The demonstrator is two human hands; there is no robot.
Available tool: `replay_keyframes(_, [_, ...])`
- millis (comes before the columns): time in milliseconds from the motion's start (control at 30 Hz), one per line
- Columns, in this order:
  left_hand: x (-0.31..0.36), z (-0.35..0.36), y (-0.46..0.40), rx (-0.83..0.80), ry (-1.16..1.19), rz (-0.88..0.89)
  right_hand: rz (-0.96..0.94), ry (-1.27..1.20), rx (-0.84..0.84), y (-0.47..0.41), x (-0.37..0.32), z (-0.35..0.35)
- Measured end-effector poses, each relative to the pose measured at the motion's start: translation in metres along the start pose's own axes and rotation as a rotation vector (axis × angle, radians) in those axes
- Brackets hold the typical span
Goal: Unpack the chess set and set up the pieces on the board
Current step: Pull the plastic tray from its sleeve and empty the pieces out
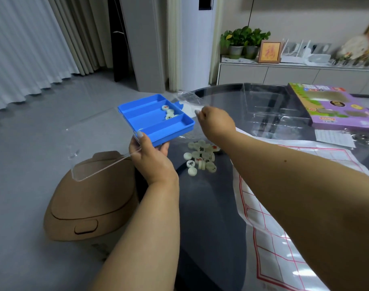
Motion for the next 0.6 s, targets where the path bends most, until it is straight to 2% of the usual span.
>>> replay_keyframes(167, [0.001,0.0,-0.002,0.017,0.031,0.006,-0.114,0.153,-0.216,0.004,-0.006,0.024])
replay_keyframes(333, [0.001,0.0,-0.001,0.009,0.012,0.007,-0.23,0.19,-0.26,0.008,-0.015,0.033])
replay_keyframes(467, [0.001,0.001,0.0,0.002,0.01,0.009,-0.218,0.081,-0.298,0.008,-0.013,0.035])
replay_keyframes(600, [0.0,0.001,0.001,-0.004,-0.004,0.008,-0.065,-0.194,-0.287,0.005,-0.006,0.024])
Point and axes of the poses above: each hand's wrist, its own y-axis away from the middle knuckle, its own z-axis out of the palm, x = y × z, the point moved 6 cm from there along -y, towards the middle knuckle, and after that the axes turned 5 degrees about -x, right-handed, at the moved point
